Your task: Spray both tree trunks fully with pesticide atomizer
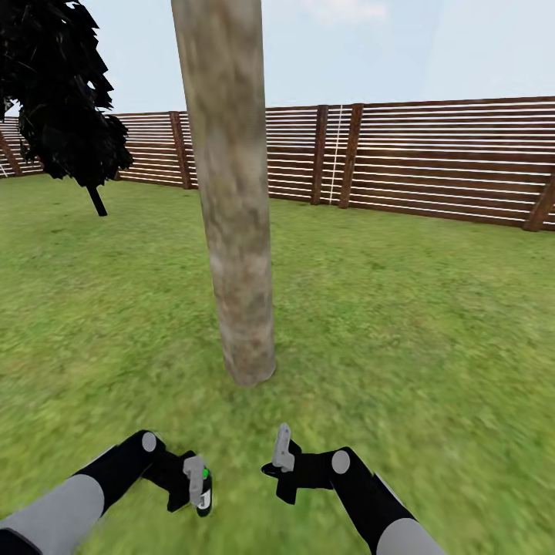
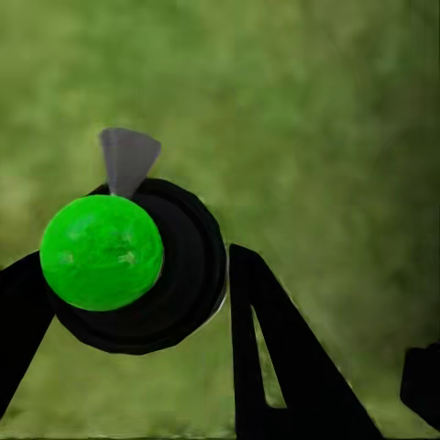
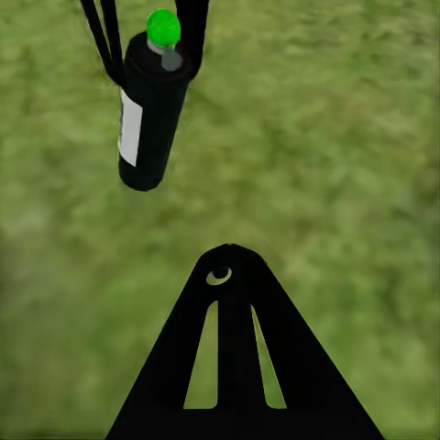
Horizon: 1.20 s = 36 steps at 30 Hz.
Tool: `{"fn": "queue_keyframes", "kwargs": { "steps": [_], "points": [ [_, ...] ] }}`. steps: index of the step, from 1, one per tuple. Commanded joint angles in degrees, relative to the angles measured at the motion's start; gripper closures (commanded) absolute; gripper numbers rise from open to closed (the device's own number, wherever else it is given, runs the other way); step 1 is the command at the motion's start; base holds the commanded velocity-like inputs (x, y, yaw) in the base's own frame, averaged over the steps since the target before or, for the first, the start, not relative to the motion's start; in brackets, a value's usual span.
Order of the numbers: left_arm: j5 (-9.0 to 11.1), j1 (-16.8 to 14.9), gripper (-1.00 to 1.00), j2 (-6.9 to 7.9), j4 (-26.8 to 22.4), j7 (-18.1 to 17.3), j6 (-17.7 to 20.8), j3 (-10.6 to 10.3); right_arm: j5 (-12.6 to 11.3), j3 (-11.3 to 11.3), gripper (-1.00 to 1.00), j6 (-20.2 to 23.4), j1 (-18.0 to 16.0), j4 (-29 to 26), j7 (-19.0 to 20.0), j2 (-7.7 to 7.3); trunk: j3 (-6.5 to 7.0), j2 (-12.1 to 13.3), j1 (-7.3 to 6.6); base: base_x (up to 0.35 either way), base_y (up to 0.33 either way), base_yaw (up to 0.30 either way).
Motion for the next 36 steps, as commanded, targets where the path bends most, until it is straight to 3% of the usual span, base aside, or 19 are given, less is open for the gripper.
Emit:
{"fn": "queue_keyframes", "kwargs": {
  "steps": [1,5,6,7,8,10,12,14,16,17,18,19,21,23,26,30,33,34,36],
  "points": [
    [0.25,0.1,1.0,2.14,-0.02,0.03,-0.05,0.11,0.03,0.0,1.0,0.05,0.0,0.02,-0.01,-0.01,0.0,0.0,0.0,0.0,0.0,0.0],
    [0.33,0.26,1.0,7.14,0.03,0.31,0.21,0.34,0.1,-0.12,1.0,0.04,0.0,0.18,-0.04,-0.18,0.0,0.0,0.0,0.0,0.0,0.0],
    [0.53,0.27,1.0,9.25,0.06,0.56,0.51,0.76,0.13,-0.28,-1.0,0.01,0.0,0.25,-0.07,-0.41,0.0,0.0,0.0,0.0,0.0,0.0],
    [0.65,0.27,1.0,10.22,0.07,0.69,0.61,1.69,0.13,-0.45,-1.0,0.01,0.0,0.23,-0.08,-0.59,0.0,0.0,0.0,0.0,0.0,0.0],
    [0.78,0.31,1.0,11.13,0.07,1.47,0.68,4.97,0.04,-0.62,-1.0,0.03,0.0,0.21,-0.27,-1.2,0.0,0.0,0.0,0.0,0.0,0.0],
    [0.88,0.42,1.0,11.4,0.23,3.69,0.77,11.23,0.01,-1.1,-1.0,0.17,0.0,0.26,-1.09,-2.36,0.0,0.0,0.0,0.0,0.0,0.0],
    [1.08,0.48,1.0,11.04,2.19,7.28,0.79,17.63,-0.11,-4.07,-1.0,0.43,0.13,0.67,-4.73,-4.85,0.0,0.0,0.0,0.0,0.0,0.0],
    [2.59,0.46,1.0,9.71,6.44,12.47,0.75,23.97,-0.16,-13.41,-1.0,0.47,0.23,4.96,-12.74,-6.57,0.0,0.0,0.0,0.0,0.0,0.0],
    [5.17,0.45,1.0,8.22,9.54,17.29,0.77,28.19,-0.17,-22.63,-1.0,0.45,0.3,10.56,-21.77,-7.18,0.0,0.0,0.0,0.0,0.0,0.0],
    [6.71,0.45,1.0,7.1,11.35,20.98,0.81,29.61,-0.16,-27.45,-1.0,0.39,0.33,14.06,-28.78,-7.73,0.0,0.0,0.0,0.0,0.0,0.0],
    [7.33,0.45,1.0,6.41,12.04,22.85,0.85,29.97,-0.16,-29.09,-1.0,0.34,0.39,15.7,-32.51,-8.01,0.0,0.0,0.0,0.0,0.0,0.0],
    [8.19,0.45,1.0,5.18,12.72,25.74,1.5,30.32,-0.17,-30.59,-1.0,0.07,0.61,18.01,-39.05,-8.32,0.0,0.0,0.0,0.0,0.0,0.0],
    [9.32,0.45,1.0,3.02,13.22,29.6,6.98,30.6,-0.27,-31.79,-1.0,-1.67,1.58,20.64,-51.07,-8.55,0.0,0.0,0.0,0.0,0.0,0.0],
    [9.9,0.45,1.0,1.49,13.27,32.01,13.21,30.66,-0.96,-32.13,-1.0,-4.63,3.15,21.89,-59.02,-8.56,0.0,0.0,0.0,0.0,0.0,0.0],
    [11.32,0.44,1.0,-1.0,13.05,33.47,16.19,30.77,-2.28,-32.25,-1.0,-7.97,5.44,23.39,-61.95,-8.63,0.0,0.0,0.0,0.0,0.0,0.0],
    [11.64,0.37,1.0,-2.13,12.55,33.44,18.06,30.3,-2.46,-32.25,-1.0,-9.12,5.79,23.66,-62.2,-8.64,0.0,0.0,0.0,0.0,0.0,0.0],
    [11.98,-0.1,1.0,-2.51,11.07,33.62,25.61,30.42,-2.74,-32.3,-1.0,-9.28,6.13,23.81,-62.28,-8.43,0.0,0.0,0.0,0.0,0.0,0.0],
    [12.06,-0.16,1.0,-2.53,9.21,33.63,27.58,30.59,-3.78,-32.32,-1.0,-9.3,6.19,23.83,-62.3,-8.45,0.0,0.0,0.0,0.0,0.0,0.0],
    [12.1,0.17,1.0,-2.57,5.01,33.61,29.31,30.61,-8.93,-32.34,-1.0,-9.25,6.23,23.74,-62.18,-8.59,0.0,0.0,0.0,0.006,0.0,0.0]
  ]
}}
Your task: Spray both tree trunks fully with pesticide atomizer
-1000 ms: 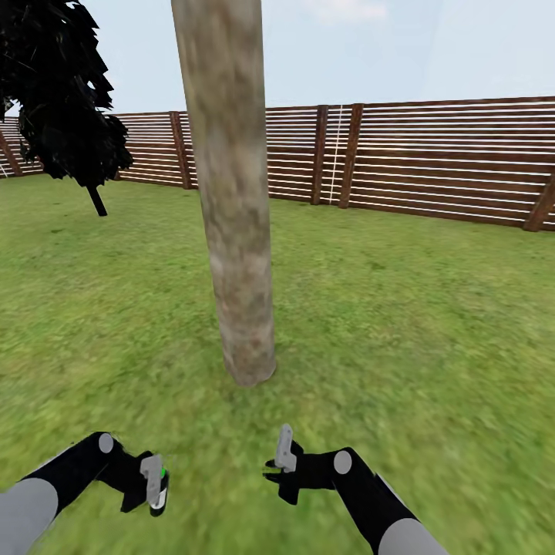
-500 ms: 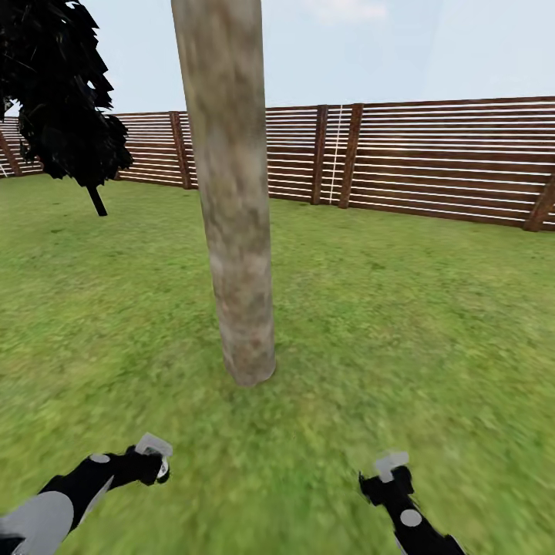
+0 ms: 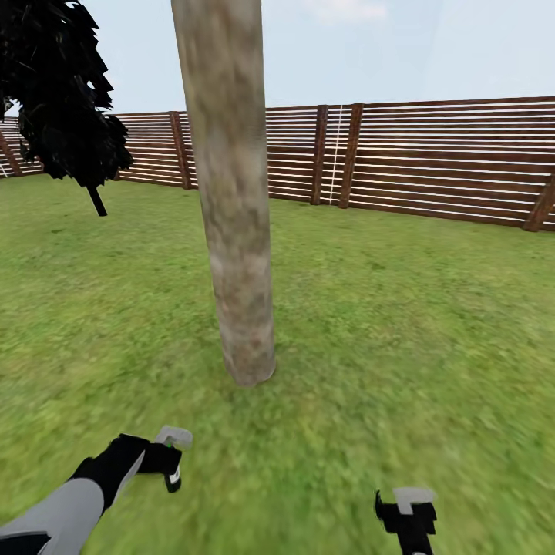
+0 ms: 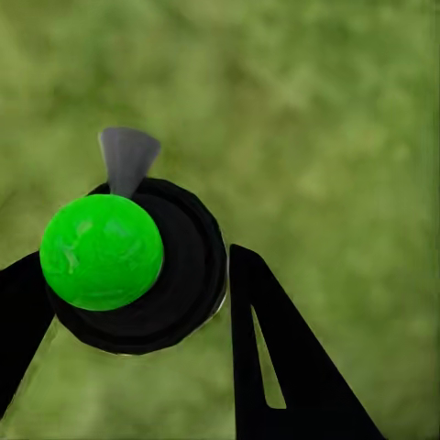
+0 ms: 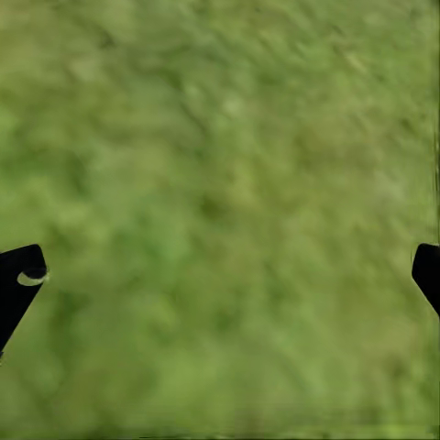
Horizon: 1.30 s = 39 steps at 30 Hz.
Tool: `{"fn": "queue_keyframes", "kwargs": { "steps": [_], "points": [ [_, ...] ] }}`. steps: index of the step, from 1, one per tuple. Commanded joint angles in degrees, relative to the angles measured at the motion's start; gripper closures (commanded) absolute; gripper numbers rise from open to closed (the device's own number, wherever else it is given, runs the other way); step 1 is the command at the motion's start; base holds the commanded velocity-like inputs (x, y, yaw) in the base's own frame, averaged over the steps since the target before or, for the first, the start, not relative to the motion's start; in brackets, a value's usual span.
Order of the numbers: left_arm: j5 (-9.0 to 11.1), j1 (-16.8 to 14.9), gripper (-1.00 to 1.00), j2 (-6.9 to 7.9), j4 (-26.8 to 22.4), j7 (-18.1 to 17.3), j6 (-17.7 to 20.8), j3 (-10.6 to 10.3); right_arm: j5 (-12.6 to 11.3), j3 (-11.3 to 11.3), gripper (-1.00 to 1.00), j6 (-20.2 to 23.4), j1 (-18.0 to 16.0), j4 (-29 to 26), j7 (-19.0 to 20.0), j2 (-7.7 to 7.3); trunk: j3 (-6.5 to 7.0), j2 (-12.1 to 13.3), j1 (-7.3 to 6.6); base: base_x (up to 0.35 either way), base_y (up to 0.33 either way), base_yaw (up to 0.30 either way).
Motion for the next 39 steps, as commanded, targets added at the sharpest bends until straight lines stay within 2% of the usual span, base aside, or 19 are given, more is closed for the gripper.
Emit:
{"fn": "queue_keyframes", "kwargs": {
  "steps": [1,2,4,9,16,17,20,22,24,26,28,31,33,35,37,39],
  "points": [
    [-0.21,0.14,1.0,0.03,-1.23,0.07,0.47,0.06,-3.39,0.09,-1.0,0.06,0.01,-0.02,0.08,-0.03,0.0,0.0,0.0,0.152,-0.041,0.0],
    [-0.24,0.18,1.0,0.05,-1.65,0.13,0.71,0.18,-4.64,0.15,-1.0,0.06,0.01,0.0,0.11,-0.01,0.0,0.0,0.0,0.222,-0.084,0.0],
    [-0.21,0.21,1.0,0.04,-1.93,0.84,0.86,0.24,-5.59,0.18,-1.0,0.04,0.01,0.02,0.13,0.08,0.0,0.0,0.0,0.265,-0.13,-0.01],
    [-0.01,0.22,1.0,-1.44,-1.83,5.17,0.86,0.12,-5.92,0.2,-1.0,0.03,0.01,0.02,0.13,0.13,0.0,0.0,0.0,0.257,-0.189,-0.215],
    [0.08,0.24,1.0,-1.66,-1.75,5.82,0.88,0.09,-5.93,0.2,-1.0,0.03,0.01,0.08,0.14,0.06,0.0,0.0,0.0,0.208,-0.202,-0.275],
    [0.58,0.27,1.0,-1.67,-1.52,5.81,0.92,0.11,-5.93,0.2,-1.0,0.03,0.01,0.06,0.14,0.05,0.0,0.0,0.0,0.072,-0.098,-0.258],
    [3.8,0.27,1.0,-1.67,0.42,5.75,0.97,0.09,-5.93,0.2,-1.0,0.03,0.01,0.09,0.14,0.05,0.0,0.0,0.0,0.021,-0.029,-0.108],
    [4.54,0.2,1.0,-2.22,0.53,5.74,3.31,0.03,-5.93,0.2,-1.0,0.03,0.01,0.11,0.14,0.04,0.0,0.0,0.0,0.002,-0.003,-0.012],
    [4.59,-0.16,1.0,-3.81,0.12,5.8,7.86,-0.15,-5.93,0.2,-1.0,0.03,0.01,0.11,0.14,0.04,0.0,0.0,0.0,0.001,-0.001,-0.003],
    [4.45,-0.4,1.0,-4.37,-0.51,5.88,9.84,-0.23,-5.93,0.2,-1.0,0.03,0.01,0.11,0.14,0.04,0.0,0.0,0.0,0.0,0.0,-0.001],
    [4.32,-0.43,1.0,-3.87,-1.52,5.9,10.51,-0.18,-5.93,0.2,-1.0,0.03,0.01,0.11,0.12,0.01,0.0,0.0,0.0,0.0,0.0,0.0],
    [4.34,-0.4,1.0,-1.39,-2.0,5.91,10.71,-0.13,-5.93,0.2,-1.0,0.03,0.01,0.11,0.12,0.01,0.0,0.0,0.0,0.0,0.0,0.0],
    [4.42,-0.4,1.0,-0.98,-2.26,5.91,10.66,-0.11,-5.92,0.2,-1.0,0.03,0.01,0.11,0.13,0.02,0.0,0.0,0.0,0.0,0.0,0.0],
    [4.62,-0.36,1.0,-1.57,-4.28,5.91,10.65,0.13,-5.9,0.2,-1.0,0.03,0.01,0.11,0.13,0.03,0.0,0.0,0.0,-0.076,0.0,0.0],
    [4.55,-0.33,1.0,-3.73,-6.91,5.91,10.68,0.12,-5.9,0.2,-1.0,0.03,0.01,0.12,0.14,-0.01,0.0,0.0,0.0,-0.257,0.0,0.0],
    [4.44,-0.37,1.0,-4.55,-8.05,5.91,10.74,-0.09,-5.89,0.2,-1.0,0.04,0.02,0.16,0.14,-0.02,0.0,0.0,0.0,-0.13,0.0,0.0]
  ]
}}
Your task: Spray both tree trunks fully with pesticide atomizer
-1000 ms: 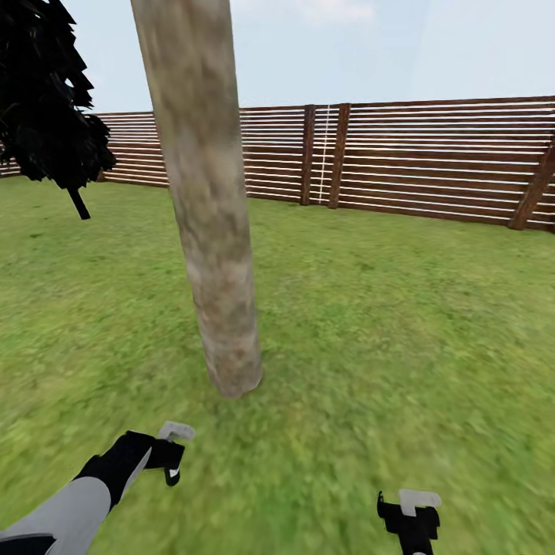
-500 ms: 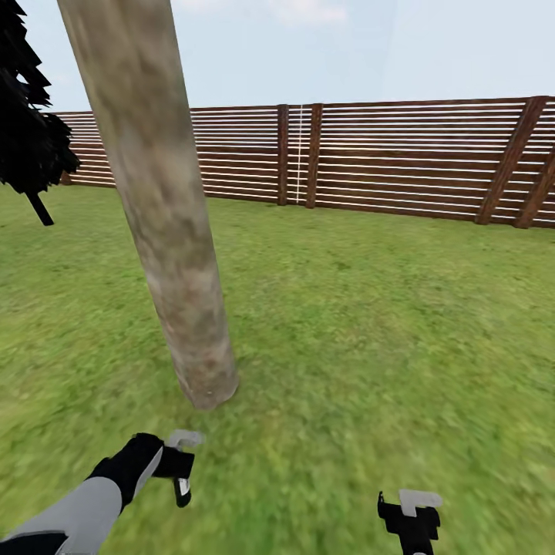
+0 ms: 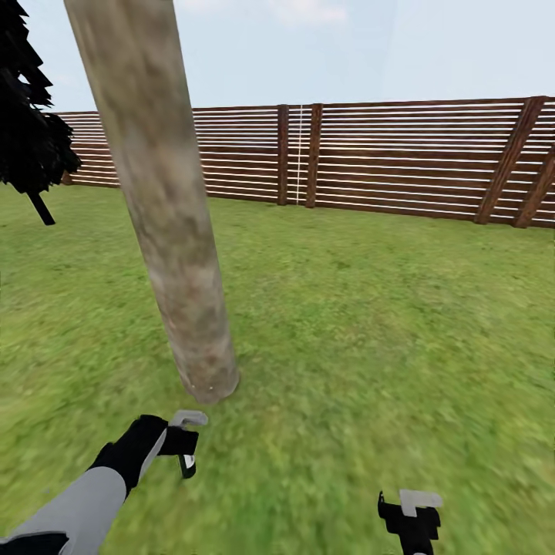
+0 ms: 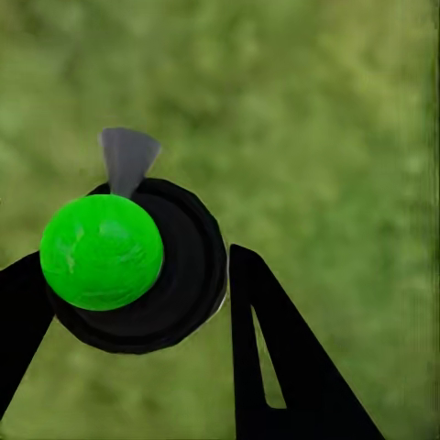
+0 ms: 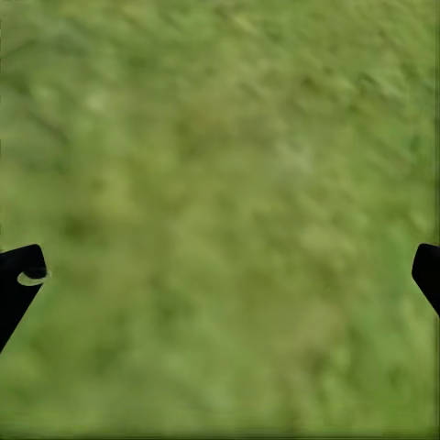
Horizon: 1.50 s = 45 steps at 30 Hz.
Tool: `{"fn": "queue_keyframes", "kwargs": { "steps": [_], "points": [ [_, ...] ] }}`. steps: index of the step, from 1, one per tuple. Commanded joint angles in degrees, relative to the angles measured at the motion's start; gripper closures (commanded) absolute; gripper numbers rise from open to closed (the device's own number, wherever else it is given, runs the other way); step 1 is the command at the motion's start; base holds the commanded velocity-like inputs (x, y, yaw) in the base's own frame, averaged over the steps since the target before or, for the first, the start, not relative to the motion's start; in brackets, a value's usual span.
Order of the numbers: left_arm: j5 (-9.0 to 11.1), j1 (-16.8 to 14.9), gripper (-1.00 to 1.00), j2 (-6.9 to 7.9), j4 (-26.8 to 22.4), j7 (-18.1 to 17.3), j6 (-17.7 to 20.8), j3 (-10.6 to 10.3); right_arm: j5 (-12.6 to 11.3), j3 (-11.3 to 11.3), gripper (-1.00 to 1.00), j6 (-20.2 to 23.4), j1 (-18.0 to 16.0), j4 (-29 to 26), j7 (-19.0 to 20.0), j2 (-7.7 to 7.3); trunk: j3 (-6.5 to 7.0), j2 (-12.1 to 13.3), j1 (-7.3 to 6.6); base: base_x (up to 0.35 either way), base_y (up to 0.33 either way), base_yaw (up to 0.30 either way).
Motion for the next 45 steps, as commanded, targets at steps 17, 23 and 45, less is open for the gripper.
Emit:
{"fn": "queue_keyframes", "kwargs": {
  "steps": [17,23,45],
  "points": [
    [-0.11,-0.57,1.0,3.3,-11.87,-0.23,6.88,-0.27,0.14,0.26,-1.0,-0.01,-0.01,-0.05,0.1,-0.03,0.0,0.0,0.0,-0.026,0.0,0.0],
    [-0.24,-2.61,1.0,-1.81,-20.86,-0.43,13.87,-0.49,0.06,0.26,-1.0,-0.01,-0.01,0.04,0.09,-0.03,0.0,0.0,0.0,-0.088,0.0,0.0],
    [-1.61,-7.85,1.0,6.66,-31.6,-9.84,24.54,-8.95,0.13,0.26,-1.0,-0.01,-0.01,1.88,0.09,-0.03,0.0,0.0,0.0,0.051,0.0,0.078]
  ]
}}
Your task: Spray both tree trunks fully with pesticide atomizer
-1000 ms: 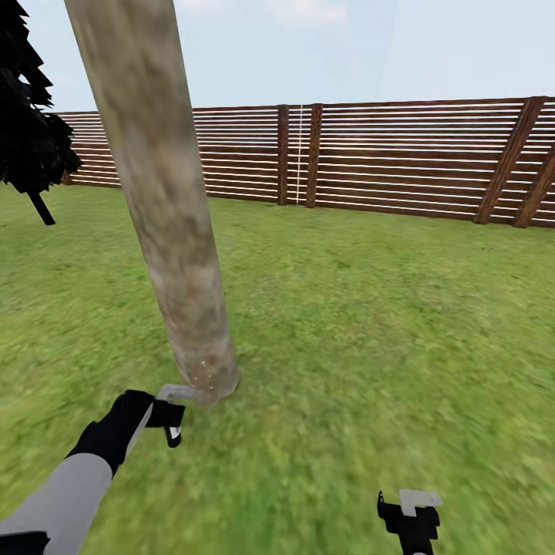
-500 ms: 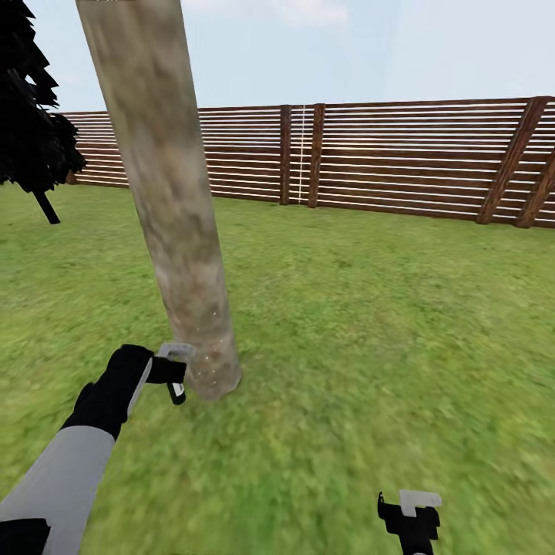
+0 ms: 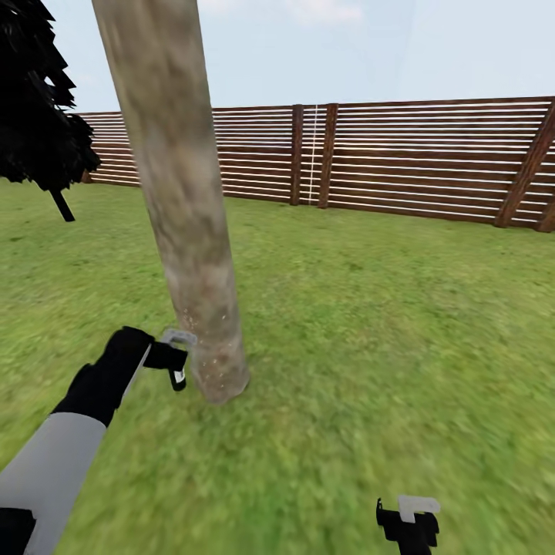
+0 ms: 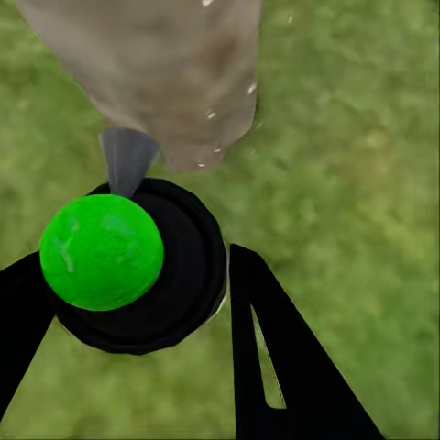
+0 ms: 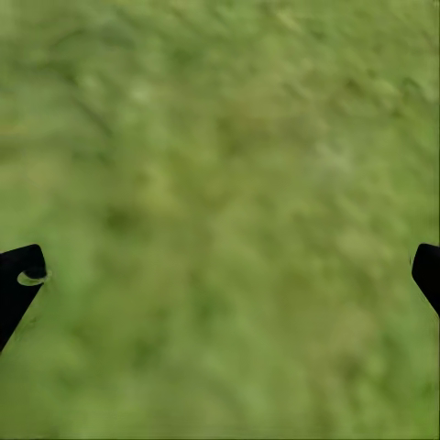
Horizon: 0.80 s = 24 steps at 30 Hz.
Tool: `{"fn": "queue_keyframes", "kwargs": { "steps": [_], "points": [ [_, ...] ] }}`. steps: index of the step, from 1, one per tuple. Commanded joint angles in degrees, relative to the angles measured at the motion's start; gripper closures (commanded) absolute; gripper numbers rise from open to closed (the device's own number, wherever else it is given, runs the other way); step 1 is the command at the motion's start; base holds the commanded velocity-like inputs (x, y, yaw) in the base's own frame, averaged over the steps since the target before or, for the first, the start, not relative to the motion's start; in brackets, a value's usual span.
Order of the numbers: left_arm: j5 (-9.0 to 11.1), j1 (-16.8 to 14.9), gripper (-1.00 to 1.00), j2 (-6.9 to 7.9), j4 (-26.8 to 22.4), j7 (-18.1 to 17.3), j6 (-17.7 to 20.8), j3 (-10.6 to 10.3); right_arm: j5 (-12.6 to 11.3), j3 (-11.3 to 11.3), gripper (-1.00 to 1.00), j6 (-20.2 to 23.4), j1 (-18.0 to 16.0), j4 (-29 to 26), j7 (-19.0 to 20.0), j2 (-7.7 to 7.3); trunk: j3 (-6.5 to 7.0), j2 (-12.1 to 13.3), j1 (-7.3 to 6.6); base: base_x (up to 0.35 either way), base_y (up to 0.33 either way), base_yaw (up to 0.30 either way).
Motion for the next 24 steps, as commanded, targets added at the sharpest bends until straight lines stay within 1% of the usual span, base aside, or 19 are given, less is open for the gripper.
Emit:
{"fn": "queue_keyframes", "kwargs": {
  "steps": [1,2,4,5,6,7,8,10,11,12,13,15,16,17,18,20,21,23,24],
  "points": [
    [0.04,0.0,1.0,0.11,0.0,0.04,0.02,0.31,0.0,0.0,-1.0,0.0,0.0,0.0,0.0,0.0,0.0,0.0,0.0,0.335,0.0,0.0],
    [0.01,0.0,1.0,0.35,0.0,0.08,0.02,0.34,0.0,0.0,-1.0,0.0,0.0,0.04,0.0,-0.02,0.0,0.0,0.0,0.305,0.0,0.0],
    [-0.14,0.27,1.0,1.68,0.07,0.2,-0.03,0.36,0.0,0.0,-1.0,0.0,0.0,0.08,0.0,-0.01,0.0,0.0,0.0,0.069,0.0,0.0],
    [-0.15,1.02,1.0,2.6,0.08,0.21,-0.11,0.32,0.0,0.0,-1.0,0.0,0.0,0.08,0.0,0.0,0.0,0.0,0.0,0.024,0.0,0.0],
    [-0.18,2.83,1.0,3.15,0.09,0.3,-0.37,0.2,0.0,0.0,-1.0,0.0,0.0,0.08,0.0,0.0,0.0,0.0,0.0,0.008,0.0,0.0],
    [-0.18,4.02,1.0,3.1,0.09,0.47,-0.52,0.15,0.0,0.04,-1.0,0.0,0.0,0.09,0.0,0.0,0.0,0.0,0.0,0.004,0.0,0.0],
    [-0.09,4.98,1.0,2.7,0.09,0.65,-0.64,0.04,0.0,0.07,-1.0,0.0,0.0,0.09,0.0,0.0,0.0,0.0,0.0,0.002,0.0,0.0],
    [-0.11,5.71,1.0,0.62,0.09,0.8,-0.73,0.05,0.0,0.08,-1.0,0.0,0.0,0.09,0.0,0.0,0.0,0.0,0.0,0.001,0.0,0.0],
    [-0.2,5.95,1.0,-1.89,0.09,1.46,-0.82,0.09,0.0,0.09,-1.0,0.0,0.01,0.09,0.0,0.0,0.0,0.0,0.0,0.0,0.0,0.0],
    [-0.19,6.02,1.0,-2.81,0.09,2.97,-0.84,0.17,0.0,0.09,-1.0,0.0,0.0,0.09,0.0,0.0,0.0,0.0,0.0,0.0,0.0,0.0],
    [-0.14,6.05,1.0,-2.89,0.14,4.32,-0.85,0.25,0.0,0.09,-1.0,0.0,0.0,0.09,0.0,0.0,0.0,0.0,0.0,0.0,0.0,0.0],
    [-0.03,6.11,1.0,-2.48,1.2,5.82,-0.9,1.31,0.0,0.09,-1.0,0.0,0.0,0.09,0.0,0.0,0.0,0.0,0.0,0.0,0.0,0.0],
    [-0.1,6.14,1.0,-1.16,3.58,6.19,-1.09,5.02,0.0,0.09,-1.0,0.0,0.0,0.09,0.0,0.0,0.0,0.0,0.0,0.0,0.0,0.0],
    [-0.16,6.15,1.0,-0.11,4.46,6.22,-1.38,6.74,0.0,0.09,-1.0,0.0,0.01,0.09,0.0,0.0,0.0,0.0,0.0,0.0,0.0,0.0],
    [-0.16,6.15,1.0,0.63,5.05,6.21,-2.21,7.57,0.0,0.09,-1.0,0.0,0.0,0.09,0.0,0.0,0.0,0.0,0.0,0.0,0.0,0.0],
    [-0.17,6.16,1.0,0.94,7.64,6.24,-3.89,8.03,0.0,0.09,-1.0,0.0,0.0,0.09,0.01,0.0,0.0,0.0,0.0,0.0,0.0,0.031],
    [-0.18,6.16,1.0,0.71,10.66,6.32,-5.55,8.22,0.0,0.11,-1.0,0.0,0.0,0.09,0.02,0.02,0.0,0.0,0.0,0.09,0.0,0.192],
    [-0.28,6.16,1.0,0.62,11.94,6.4,-7.8,8.24,0.0,0.14,-1.0,0.0,0.01,0.09,0.01,0.0,0.0,0.0,0.0,0.234,0.0,0.204],
    [-0.28,6.13,1.0,0.61,12.1,6.41,-8.15,8.22,0.0,0.12,-1.0,0.0,0.0,0.09,0.02,0.0,0.0,0.0,0.0,0.292,0.0,0.112]
  ]
}}
